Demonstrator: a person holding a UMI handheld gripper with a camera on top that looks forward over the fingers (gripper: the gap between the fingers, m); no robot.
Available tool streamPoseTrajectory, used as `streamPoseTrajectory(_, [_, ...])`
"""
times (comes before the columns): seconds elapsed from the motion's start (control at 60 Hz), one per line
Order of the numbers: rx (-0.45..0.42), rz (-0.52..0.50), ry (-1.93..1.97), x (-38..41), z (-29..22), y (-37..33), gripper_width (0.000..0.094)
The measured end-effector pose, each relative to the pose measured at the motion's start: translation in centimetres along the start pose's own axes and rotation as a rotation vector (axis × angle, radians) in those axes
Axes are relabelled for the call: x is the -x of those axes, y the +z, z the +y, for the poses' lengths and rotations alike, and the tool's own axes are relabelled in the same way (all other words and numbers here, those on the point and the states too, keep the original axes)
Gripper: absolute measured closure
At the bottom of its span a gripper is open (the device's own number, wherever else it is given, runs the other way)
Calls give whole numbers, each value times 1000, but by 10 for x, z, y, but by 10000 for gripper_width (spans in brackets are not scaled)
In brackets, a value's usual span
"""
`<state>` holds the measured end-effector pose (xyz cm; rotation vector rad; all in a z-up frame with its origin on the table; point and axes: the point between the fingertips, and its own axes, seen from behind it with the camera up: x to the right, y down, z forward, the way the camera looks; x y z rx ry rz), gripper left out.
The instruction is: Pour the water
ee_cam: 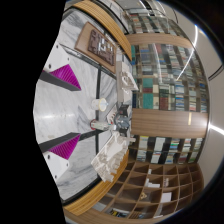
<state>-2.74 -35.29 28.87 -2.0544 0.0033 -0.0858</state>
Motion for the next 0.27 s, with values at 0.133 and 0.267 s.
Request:
streamPoseTrajectory(0.133, [-15,-7,-1,3,-3,-7,77])
streamPoseTrajectory(0.267, [-23,-19,-3,7,-3,-9,76])
